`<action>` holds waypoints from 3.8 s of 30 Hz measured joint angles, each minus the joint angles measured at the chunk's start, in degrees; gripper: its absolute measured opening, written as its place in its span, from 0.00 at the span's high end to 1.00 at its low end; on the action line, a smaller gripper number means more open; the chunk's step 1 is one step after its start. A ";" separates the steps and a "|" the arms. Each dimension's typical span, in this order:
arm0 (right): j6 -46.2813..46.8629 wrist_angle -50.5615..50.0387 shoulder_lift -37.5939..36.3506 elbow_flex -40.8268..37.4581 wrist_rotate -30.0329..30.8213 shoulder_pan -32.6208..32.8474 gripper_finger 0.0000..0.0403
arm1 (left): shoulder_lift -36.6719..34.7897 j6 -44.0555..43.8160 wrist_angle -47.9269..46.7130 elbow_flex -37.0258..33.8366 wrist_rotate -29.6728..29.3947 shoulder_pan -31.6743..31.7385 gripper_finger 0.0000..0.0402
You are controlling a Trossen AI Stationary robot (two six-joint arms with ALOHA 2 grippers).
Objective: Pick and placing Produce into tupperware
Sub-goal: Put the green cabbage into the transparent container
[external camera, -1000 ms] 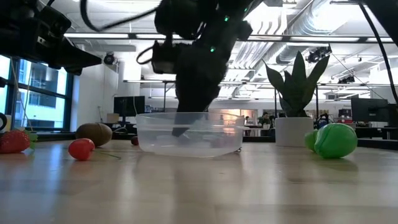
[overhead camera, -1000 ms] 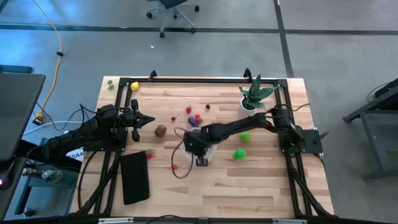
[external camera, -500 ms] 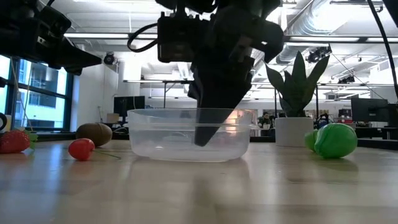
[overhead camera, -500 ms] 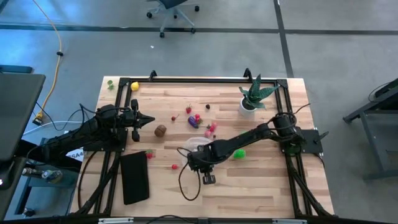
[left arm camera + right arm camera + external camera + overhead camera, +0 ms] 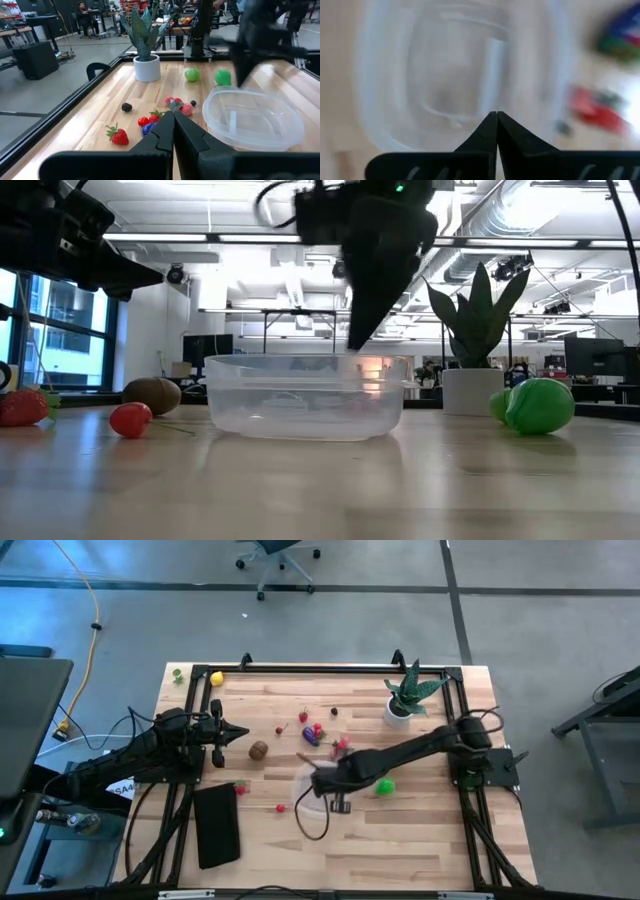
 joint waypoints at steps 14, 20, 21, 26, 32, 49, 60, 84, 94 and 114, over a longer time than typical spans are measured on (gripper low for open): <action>41.09 -32.18 -12.17 -0.01 10.87 1.39 1.00 | -0.01 0.01 -0.17 0.00 0.18 0.00 1.00; 49.10 -32.48 -16.99 -4.40 11.63 4.22 1.00 | -0.01 2.78 -0.43 0.00 2.85 0.01 1.00; 50.88 -31.18 -18.76 -6.89 10.84 4.46 1.00 | -0.01 2.90 -0.45 0.00 3.35 -0.01 1.00; 62.58 -25.00 -30.56 -24.04 6.87 4.67 1.00 | -0.01 2.91 -0.41 0.00 3.65 -0.01 1.00; 73.27 -9.15 -42.03 -38.49 -2.06 2.52 1.00 | -0.01 2.86 -0.41 0.00 3.63 -0.01 1.00; 70.16 -5.11 -47.56 -44.12 -2.96 -6.52 0.78 | -0.01 2.81 -0.67 0.00 2.52 -0.01 1.00; 85.53 -4.25 -47.01 -44.12 5.05 -7.70 0.45 | -0.01 2.78 -0.85 0.00 2.51 -0.01 1.00; 91.81 2.83 -31.38 -44.14 2.75 -9.28 0.42 | -0.01 2.78 -0.84 0.00 2.47 0.01 1.00; 92.86 3.40 -28.33 -44.30 3.13 -9.28 0.42 | -0.01 2.78 -0.85 0.00 2.47 -0.01 1.00; 95.48 13.57 -28.37 -50.58 2.42 -8.86 0.37 | -0.01 2.78 -0.87 0.00 2.47 0.00 1.00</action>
